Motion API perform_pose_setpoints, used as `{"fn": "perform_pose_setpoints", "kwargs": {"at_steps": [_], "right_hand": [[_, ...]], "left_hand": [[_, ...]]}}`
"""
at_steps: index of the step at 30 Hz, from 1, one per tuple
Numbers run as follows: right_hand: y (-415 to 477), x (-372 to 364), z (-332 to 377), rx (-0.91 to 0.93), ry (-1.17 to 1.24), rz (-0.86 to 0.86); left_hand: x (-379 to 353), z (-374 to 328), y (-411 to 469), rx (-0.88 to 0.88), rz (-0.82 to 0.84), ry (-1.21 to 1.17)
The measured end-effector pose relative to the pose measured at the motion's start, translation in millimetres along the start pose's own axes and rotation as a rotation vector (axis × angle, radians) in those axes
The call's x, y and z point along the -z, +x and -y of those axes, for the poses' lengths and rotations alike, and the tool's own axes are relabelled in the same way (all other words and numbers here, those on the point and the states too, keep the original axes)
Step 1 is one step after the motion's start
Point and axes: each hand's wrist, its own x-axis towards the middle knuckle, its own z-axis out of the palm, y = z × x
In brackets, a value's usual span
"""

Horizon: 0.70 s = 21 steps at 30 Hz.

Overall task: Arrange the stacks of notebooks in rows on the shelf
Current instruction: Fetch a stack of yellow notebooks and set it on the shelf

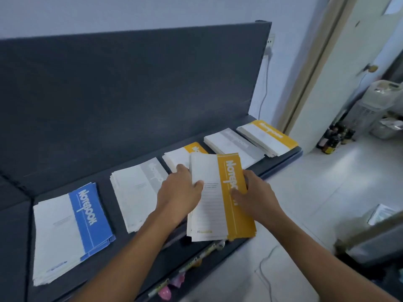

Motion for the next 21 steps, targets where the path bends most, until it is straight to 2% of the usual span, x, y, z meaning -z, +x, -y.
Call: {"fn": "perform_pose_setpoints", "kwargs": {"at_steps": [7, 17, 21], "right_hand": [[80.7, -7.7, 9.2, 0.061, -0.124, 0.037], [155.8, -35.6, 44.5, 0.241, -0.257, 0.170], [176.7, -42.2, 45.6, 0.337, -0.325, 0.160]], "left_hand": [[-15.2, -2.1, 52.9, 0.109, -0.061, -0.096], [-20.0, 17.2, 96.1, 0.292, -0.165, -0.079], [-30.8, 16.2, 103.3, 0.335, -0.183, -0.067]]}}
